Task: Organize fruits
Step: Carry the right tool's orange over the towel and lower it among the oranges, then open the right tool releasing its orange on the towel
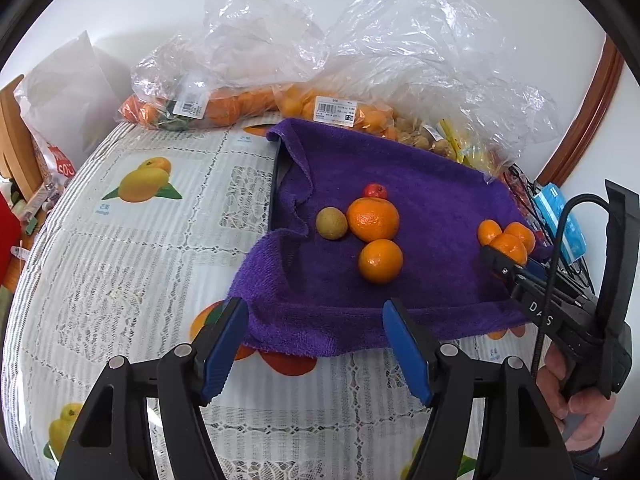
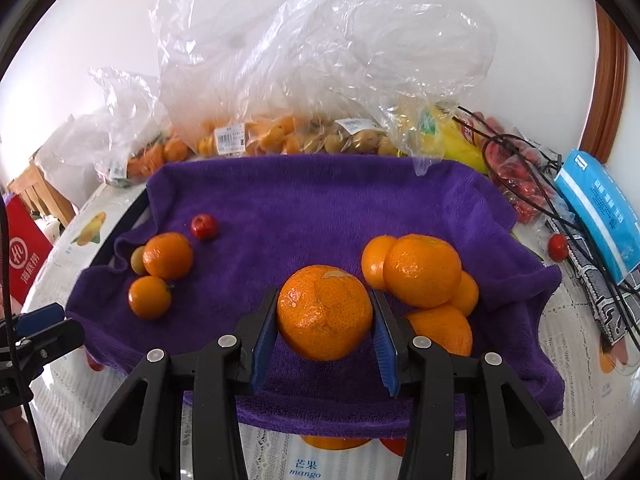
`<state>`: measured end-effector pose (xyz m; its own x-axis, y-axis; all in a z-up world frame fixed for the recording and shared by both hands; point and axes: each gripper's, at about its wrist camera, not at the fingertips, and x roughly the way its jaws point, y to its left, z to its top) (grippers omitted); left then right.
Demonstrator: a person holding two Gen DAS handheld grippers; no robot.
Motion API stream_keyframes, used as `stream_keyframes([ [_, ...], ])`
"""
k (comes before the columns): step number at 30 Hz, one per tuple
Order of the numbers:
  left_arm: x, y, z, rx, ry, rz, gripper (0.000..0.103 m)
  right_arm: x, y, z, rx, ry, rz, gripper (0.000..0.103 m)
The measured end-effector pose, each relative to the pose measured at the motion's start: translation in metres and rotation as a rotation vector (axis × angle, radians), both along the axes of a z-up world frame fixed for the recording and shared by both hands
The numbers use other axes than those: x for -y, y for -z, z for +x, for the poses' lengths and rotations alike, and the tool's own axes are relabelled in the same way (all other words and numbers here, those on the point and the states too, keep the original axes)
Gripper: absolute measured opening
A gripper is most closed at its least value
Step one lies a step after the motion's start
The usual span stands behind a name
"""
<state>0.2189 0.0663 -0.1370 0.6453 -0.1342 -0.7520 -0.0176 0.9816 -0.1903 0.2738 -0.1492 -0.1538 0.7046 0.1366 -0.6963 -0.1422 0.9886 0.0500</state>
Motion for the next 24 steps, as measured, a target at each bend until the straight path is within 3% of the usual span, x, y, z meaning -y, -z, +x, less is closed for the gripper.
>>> stream_keyframes([
  [7, 0.009, 0.000, -0.002, 0.008, 0.015, 0.032, 0.070, -0.001, 0.000, -0.002, 0.011, -0.004, -0.005, 0.044],
  [15, 0.010, -0.012, -0.014, 0.014, -0.001, 0.049, 0.071, 0.006, -0.031, -0.026, 0.049, 0.002, 0.008, 0.045],
  [18, 0.016, -0.022, -0.024, 0.025, 0.007, 0.056, 0.072, 0.012, -0.048, -0.045, 0.076, 0.024, -0.001, 0.059],
  [24, 0.034, -0.049, -0.055, 0.075, 0.022, 0.074, 0.081, 0.031, -0.083, -0.094, 0.118, 0.083, 0.007, 0.073],
])
